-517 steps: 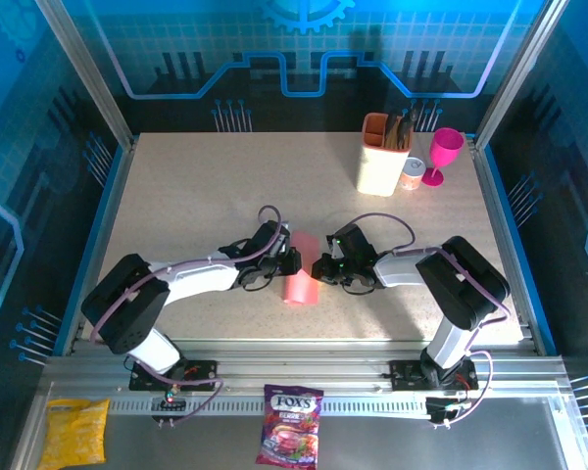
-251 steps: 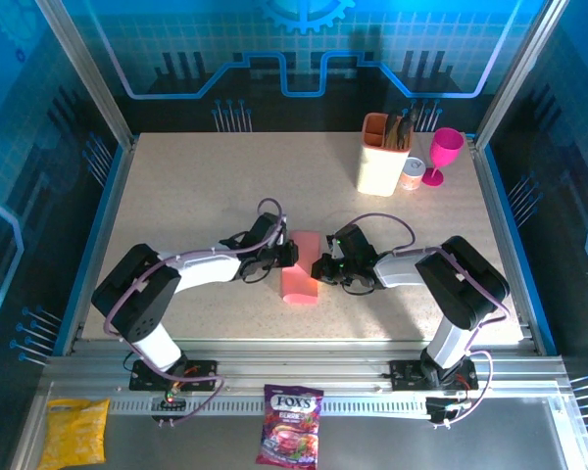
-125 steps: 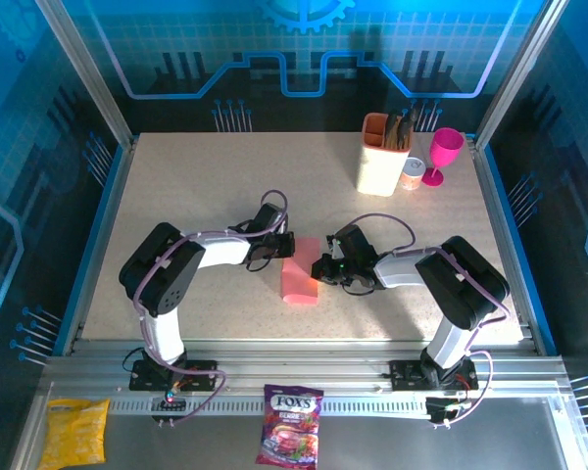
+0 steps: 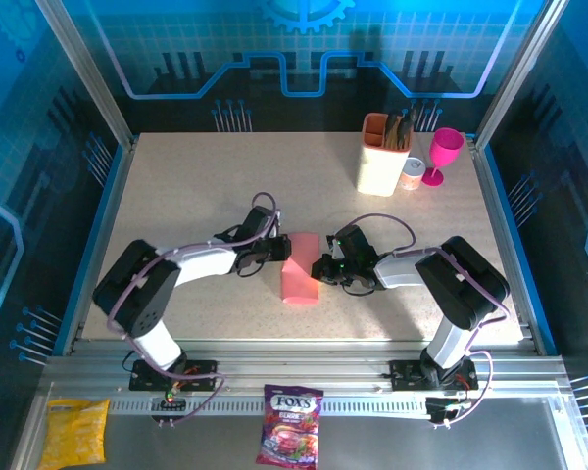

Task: Fold a paper plane with a square sheet of paper (pick it up from the middle)
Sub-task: First fold the square sheet of paper in half at the center of the table.

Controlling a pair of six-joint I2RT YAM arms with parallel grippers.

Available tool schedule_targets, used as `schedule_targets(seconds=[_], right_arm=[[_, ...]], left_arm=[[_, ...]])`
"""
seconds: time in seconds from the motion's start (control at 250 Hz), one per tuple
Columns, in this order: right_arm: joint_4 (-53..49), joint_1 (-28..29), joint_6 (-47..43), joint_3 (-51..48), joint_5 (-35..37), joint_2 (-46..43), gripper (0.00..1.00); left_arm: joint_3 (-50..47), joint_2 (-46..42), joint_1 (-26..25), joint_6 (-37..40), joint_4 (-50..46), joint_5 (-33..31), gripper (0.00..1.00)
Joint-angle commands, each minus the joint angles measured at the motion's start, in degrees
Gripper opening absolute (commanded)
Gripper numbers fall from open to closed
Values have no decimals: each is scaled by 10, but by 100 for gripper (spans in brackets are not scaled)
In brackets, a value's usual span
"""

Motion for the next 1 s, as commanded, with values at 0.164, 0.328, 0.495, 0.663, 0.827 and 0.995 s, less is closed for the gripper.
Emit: schedule_targets(seconds=[0.164, 0.328, 0.495, 0.663, 0.827, 0.995], right_arm=[[-59, 15, -7, -18, 19, 36, 0], [-60, 15, -8, -18, 20, 40, 0], [-60, 15, -8, -17, 20, 41, 0], [-60, 15, -9, -17, 19, 43, 0], [-64, 15, -13, -17, 18, 43, 0], [-76, 15, -26, -12, 18, 42, 0]], left_arm=[[-75, -83, -77, -49, -8, 26, 12], [-115, -89, -99, -64, 14, 24, 12], [-154, -75, -107, -77, 37, 22, 11], [-189, -54, -108, -83, 60, 13, 10], [-186, -89, -108, -93, 51, 12, 11], [-104, -129, -77, -61, -4, 2, 14]])
